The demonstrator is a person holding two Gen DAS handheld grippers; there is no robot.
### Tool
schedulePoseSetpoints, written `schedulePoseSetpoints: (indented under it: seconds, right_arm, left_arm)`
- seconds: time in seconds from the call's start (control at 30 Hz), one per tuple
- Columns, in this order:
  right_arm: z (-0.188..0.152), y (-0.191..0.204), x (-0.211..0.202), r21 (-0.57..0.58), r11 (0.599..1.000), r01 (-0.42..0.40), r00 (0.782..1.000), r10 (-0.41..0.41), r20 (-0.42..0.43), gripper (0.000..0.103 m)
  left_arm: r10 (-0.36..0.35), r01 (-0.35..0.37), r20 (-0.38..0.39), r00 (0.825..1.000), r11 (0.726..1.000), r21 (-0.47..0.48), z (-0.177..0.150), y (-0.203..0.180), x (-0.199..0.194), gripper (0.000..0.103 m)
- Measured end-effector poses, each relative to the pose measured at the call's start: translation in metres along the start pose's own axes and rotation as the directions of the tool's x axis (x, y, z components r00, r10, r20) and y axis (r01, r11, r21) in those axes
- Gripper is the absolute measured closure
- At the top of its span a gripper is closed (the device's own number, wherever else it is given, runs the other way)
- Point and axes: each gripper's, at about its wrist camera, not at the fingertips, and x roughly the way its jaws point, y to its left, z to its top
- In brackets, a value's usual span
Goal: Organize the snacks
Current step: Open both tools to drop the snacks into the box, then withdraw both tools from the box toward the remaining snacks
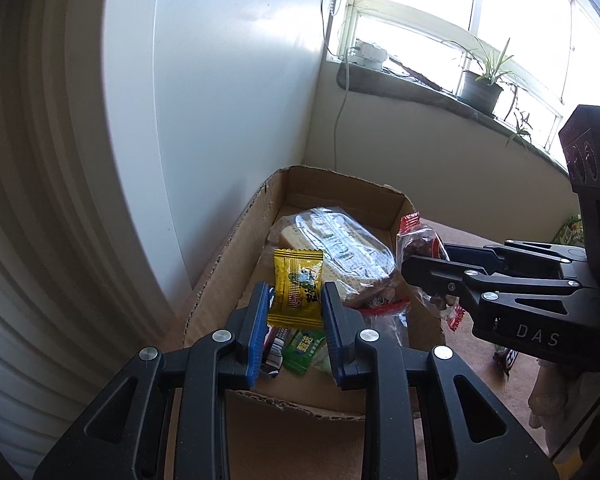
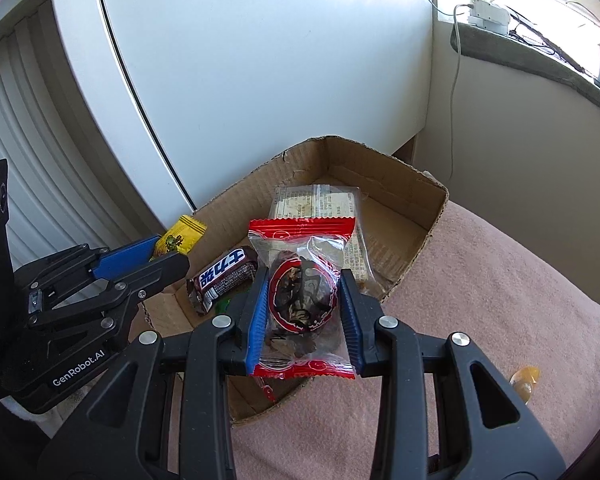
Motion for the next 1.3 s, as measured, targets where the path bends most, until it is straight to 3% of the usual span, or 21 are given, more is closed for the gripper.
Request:
schedulePoseSetpoints:
  seconds: [0.3, 0.37, 0.4, 0.43, 0.47, 0.6, 0.67, 0.73, 0.9, 1.0, 1.07, 1.3]
  right_arm:
    - [0.005, -0.001, 0.009, 0.011, 1.0, -0.006, 1.0, 0.006, -0.003, 0.068]
    - [0.006, -0.001, 0.009, 0.011, 1.0, -0.006, 1.0, 0.006, -0.002, 0.063]
    - [0.006, -0.001, 0.009, 0.008, 1.0, -0.003, 1.0, 0.003, 0.001, 0.051]
    - [0.006, 0.0, 0.007, 0.005, 1.0, 0.003, 1.0, -0.003, 0.01, 0.039]
    - [0.007, 0.0, 0.005, 0.003, 1.0, 0.009, 1.0, -0.009, 0.022, 0.035]
    - [0.009, 0.0, 0.0, 0.001, 1.0, 0.022, 0.999, -0.022, 0.04, 0.033]
    - [0.01, -0.001, -0.002, 0.004, 1.0, 0.025, 0.999, -0.025, 0.043, 0.031]
    - [0.009, -0.002, -0.005, 0.004, 1.0, 0.031, 0.998, -0.031, 0.05, 0.02]
    - [0.008, -0.005, -0.014, 0.009, 0.999, 0.049, 0.997, -0.049, 0.065, 0.019]
    - [0.007, -0.006, -0.018, 0.011, 0.998, 0.062, 0.996, -0.062, 0.069, 0.018]
    - [0.006, -0.008, -0.022, 0.015, 0.997, 0.07, 0.995, -0.071, 0.073, 0.011]
    - [0.0, -0.013, -0.037, 0.02, 0.996, 0.088, 0.992, -0.089, 0.088, 0.011]
  left_arm:
    - [0.004, -0.004, 0.001, 1.0, 1.0, -0.012, 0.0, 0.004, 0.0, 0.078]
    - [0.007, -0.007, 0.001, 1.0, 1.0, -0.013, 0.0, 0.005, 0.0, 0.071]
    - [0.011, -0.011, 0.003, 1.0, 1.0, -0.015, 0.0, 0.005, 0.0, 0.061]
    - [0.012, -0.012, 0.007, 1.0, 1.0, -0.015, -0.001, 0.005, -0.001, 0.058]
    - [0.013, -0.012, 0.008, 1.0, 1.0, -0.015, -0.001, 0.005, -0.002, 0.058]
    - [0.02, -0.02, 0.008, 1.0, 1.0, -0.015, -0.001, 0.006, -0.003, 0.058]
    - [0.023, -0.023, 0.01, 1.0, 1.0, -0.015, -0.001, 0.006, -0.003, 0.052]
    - [0.03, -0.03, 0.018, 0.999, 0.999, -0.017, 0.0, 0.006, -0.004, 0.04]
    - [0.037, -0.036, 0.035, 0.999, 0.999, -0.024, 0.001, 0.006, -0.008, 0.024]
    - [0.04, -0.04, 0.036, 0.999, 0.999, -0.02, 0.0, 0.004, -0.01, 0.024]
    - [0.039, -0.038, 0.039, 0.998, 0.999, -0.015, 0.0, 0.002, -0.011, 0.024]
    - [0.035, -0.035, 0.05, 0.998, 0.999, 0.004, 0.0, -0.007, -0.018, 0.024]
